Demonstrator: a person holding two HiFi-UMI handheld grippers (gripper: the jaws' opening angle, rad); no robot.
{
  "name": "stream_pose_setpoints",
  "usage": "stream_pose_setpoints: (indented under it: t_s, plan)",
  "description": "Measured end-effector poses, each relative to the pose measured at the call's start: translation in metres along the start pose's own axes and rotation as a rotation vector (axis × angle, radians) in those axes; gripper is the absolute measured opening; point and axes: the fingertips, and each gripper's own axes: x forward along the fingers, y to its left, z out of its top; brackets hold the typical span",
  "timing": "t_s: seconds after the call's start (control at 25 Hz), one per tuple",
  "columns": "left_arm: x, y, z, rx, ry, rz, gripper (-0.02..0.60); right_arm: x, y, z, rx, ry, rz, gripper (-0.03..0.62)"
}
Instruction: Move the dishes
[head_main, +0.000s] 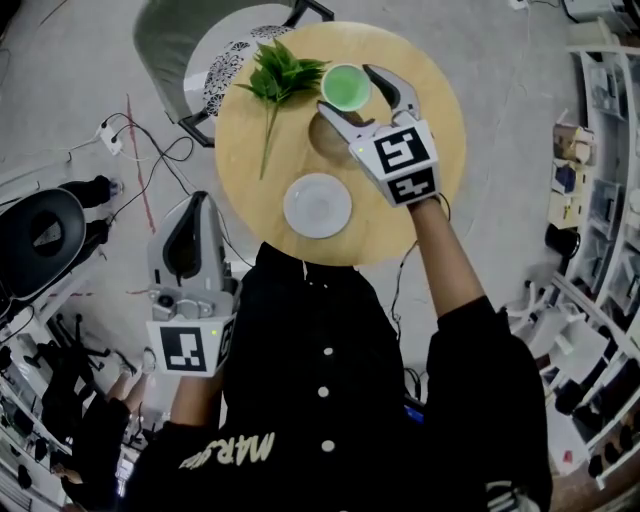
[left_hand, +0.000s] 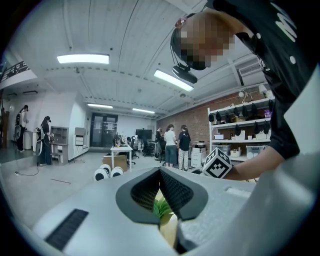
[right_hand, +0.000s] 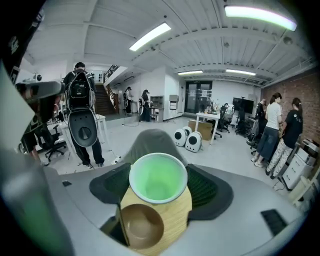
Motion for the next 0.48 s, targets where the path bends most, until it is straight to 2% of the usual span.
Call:
stream_pose_setpoints:
  t_s: [0.2,0.48]
  plan:
    - [-0.007,-0.005,0.008,0.013,-0.030,-0.009,0.003,-0.012,0.042,0.011,-0.023,-0.012,0.051,0.353]
    - [-0.020,-0.009,0.014,0.065,-0.023,-0.017,0.003,-0.018,0.091,0.007,-0.063,0.003,0.096,0.353]
